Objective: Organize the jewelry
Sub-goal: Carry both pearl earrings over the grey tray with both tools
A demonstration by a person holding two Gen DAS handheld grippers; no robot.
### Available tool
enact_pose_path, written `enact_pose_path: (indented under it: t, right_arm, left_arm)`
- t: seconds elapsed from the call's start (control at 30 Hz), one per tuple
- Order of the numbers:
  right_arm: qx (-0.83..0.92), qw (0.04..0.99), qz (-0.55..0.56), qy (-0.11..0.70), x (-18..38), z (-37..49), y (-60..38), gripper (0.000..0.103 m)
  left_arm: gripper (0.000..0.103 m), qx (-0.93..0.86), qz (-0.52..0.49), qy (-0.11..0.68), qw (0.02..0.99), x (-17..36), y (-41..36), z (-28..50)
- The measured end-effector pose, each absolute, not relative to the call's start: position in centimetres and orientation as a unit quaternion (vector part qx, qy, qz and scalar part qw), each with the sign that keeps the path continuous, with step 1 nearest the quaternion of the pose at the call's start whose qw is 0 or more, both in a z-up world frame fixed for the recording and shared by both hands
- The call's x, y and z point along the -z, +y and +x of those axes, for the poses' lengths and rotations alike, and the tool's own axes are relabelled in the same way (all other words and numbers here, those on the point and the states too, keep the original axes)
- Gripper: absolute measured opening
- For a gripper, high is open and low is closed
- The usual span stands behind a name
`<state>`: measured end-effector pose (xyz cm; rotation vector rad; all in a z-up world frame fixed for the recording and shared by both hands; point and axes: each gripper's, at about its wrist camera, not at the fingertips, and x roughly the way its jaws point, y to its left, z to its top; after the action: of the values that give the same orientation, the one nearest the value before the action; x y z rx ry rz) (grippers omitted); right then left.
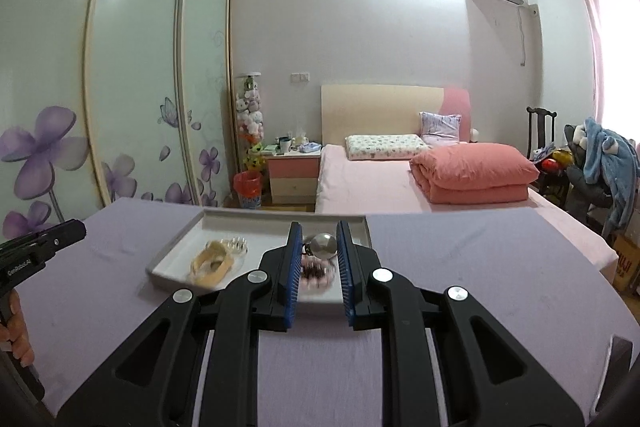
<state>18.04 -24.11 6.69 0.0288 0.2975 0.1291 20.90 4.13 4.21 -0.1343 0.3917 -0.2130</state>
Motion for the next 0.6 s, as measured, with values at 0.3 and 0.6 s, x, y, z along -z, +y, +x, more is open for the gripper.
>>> enact_pose_path:
  t: [0.3, 0.6]
  right_arm:
    - [-0.091, 0.979, 0.044, 0.178, -6.9, 25.6, -23.5, 0.019]
    - [-0.096, 0.967, 0.028, 0.234, -3.3, 31.3, -21.3, 0.019]
  left_arm:
    - [0.016, 0.112, -0.07, 0.204, 0.97, -5.3, 3.0, 29.0]
    - [0.016, 0.108, -0.062, 0.242, 0.962, -2.2, 1.2, 36.1]
